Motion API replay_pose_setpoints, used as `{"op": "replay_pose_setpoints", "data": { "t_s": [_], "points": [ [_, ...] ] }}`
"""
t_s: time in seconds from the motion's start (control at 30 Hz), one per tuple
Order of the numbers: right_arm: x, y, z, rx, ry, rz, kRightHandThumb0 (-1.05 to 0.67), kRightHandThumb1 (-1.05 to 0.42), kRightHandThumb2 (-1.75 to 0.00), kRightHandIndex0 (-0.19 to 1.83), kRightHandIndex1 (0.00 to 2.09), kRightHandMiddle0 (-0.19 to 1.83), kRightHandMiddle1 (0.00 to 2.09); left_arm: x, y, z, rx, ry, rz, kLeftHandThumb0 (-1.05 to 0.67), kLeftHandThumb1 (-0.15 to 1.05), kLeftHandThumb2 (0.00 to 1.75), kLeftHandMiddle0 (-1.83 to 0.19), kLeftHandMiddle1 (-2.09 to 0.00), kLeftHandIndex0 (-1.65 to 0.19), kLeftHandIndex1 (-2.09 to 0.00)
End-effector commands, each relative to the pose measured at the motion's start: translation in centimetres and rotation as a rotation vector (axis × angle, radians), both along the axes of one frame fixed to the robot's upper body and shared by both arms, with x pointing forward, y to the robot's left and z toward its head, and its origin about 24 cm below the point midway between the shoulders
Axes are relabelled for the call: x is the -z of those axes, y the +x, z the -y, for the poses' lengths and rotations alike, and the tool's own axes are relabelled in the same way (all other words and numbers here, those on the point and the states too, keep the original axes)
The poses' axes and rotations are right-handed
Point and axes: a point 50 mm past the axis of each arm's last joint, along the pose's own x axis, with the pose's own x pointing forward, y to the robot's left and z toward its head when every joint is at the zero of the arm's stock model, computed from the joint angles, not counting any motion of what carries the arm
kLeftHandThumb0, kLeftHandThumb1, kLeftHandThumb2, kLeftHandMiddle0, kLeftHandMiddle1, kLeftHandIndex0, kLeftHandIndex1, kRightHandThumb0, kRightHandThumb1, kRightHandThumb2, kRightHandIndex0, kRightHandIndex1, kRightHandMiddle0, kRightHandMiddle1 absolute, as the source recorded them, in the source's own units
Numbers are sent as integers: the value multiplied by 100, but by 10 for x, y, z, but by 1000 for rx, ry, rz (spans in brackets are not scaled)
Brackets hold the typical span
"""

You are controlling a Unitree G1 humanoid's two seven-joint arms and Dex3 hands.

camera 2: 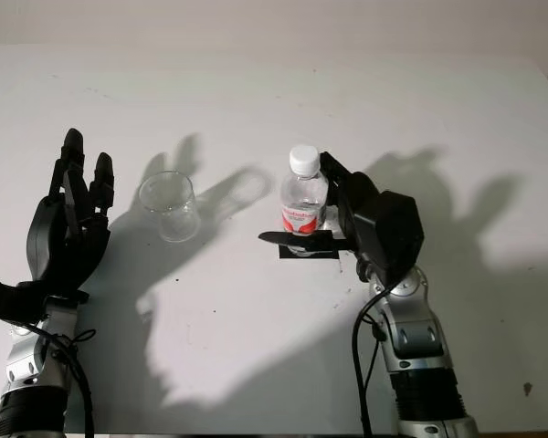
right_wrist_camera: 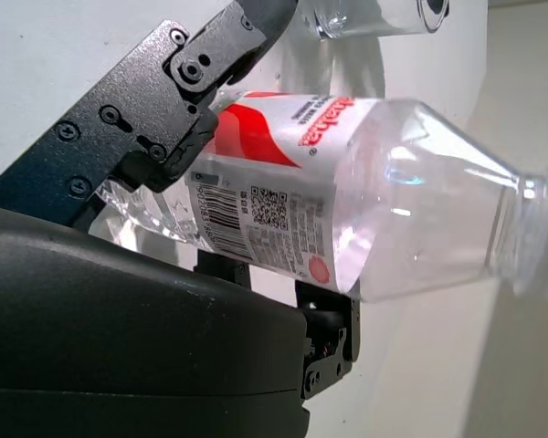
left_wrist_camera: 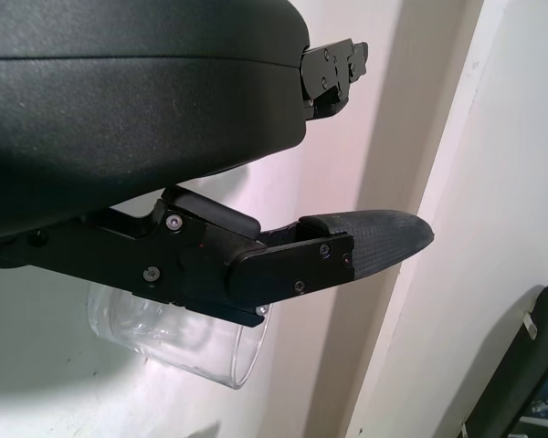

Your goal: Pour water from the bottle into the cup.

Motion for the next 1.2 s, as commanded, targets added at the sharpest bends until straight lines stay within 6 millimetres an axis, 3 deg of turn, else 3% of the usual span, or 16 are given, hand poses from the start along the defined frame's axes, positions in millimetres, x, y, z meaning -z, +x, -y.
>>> {"op": "replay_pose_setpoints", "data": {
  "t_s": [0.0, 0.27, 0.37, 0.43, 0.5, 0.53, 0.63, 0.93, 1.17],
  "points": [
    [12, -5, 5, 28, 5, -38, -53, -102, -6, 12, 209, -7, 200, -1, -1, -2, -5, 8, 1, -72, 105, 59, 19, 0, 19, 0],
    [17, -8, 10, 59, 21, -57, -57, -99, -5, -15, 197, -14, 159, -1, 0, -3, -1, 7, 4, -72, 105, 60, 19, 0, 19, 0],
    [18, -10, 11, 50, 10, -39, -61, -97, -5, -18, 165, -12, 128, -1, 0, -3, -3, 9, 6, -72, 105, 60, 19, 0, 19, 0],
    [18, -11, 11, 34, -23, -24, -65, -97, -5, -19, 133, -11, 97, -1, 0, -3, 0, 10, 7, -72, 105, 61, 19, 0, 19, 0],
    [18, -13, 12, 7, -58, 3, -69, -97, -5, -15, 90, -7, 63, -1, 0, -3, 0, 10, 5, -72, 105, 60, 19, 0, 19, 0],
    [18, -14, 12, -8, -72, 18, -71, -97, -5, -9, 58, -3, 39, -1, 0, -3, -1, 9, 3, -72, 105, 60, 19, 0, 19, 0],
    [17, -16, 13, -53, -110, 49, -77, -98, -6, -5, 18, -2, 13, -1, 0, -2, -4, 8, -1, -72, 105, 60, 19, 0, 19, 0],
    [15, -23, 16, -163, -174, 125, -93, -99, -6, -19, 0, -19, 0, 1, 1, -3, 0, 7, 3, -72, 105, 60, 19, 0, 19, 0],
    [21, -18, 22, -83, -102, 122, -93, -100, -6, -19, 0, -19, 0, 0, 1, -2, -8, 12, -2, -72, 105, 60, 19, 0, 19, 0]
  ]
}}
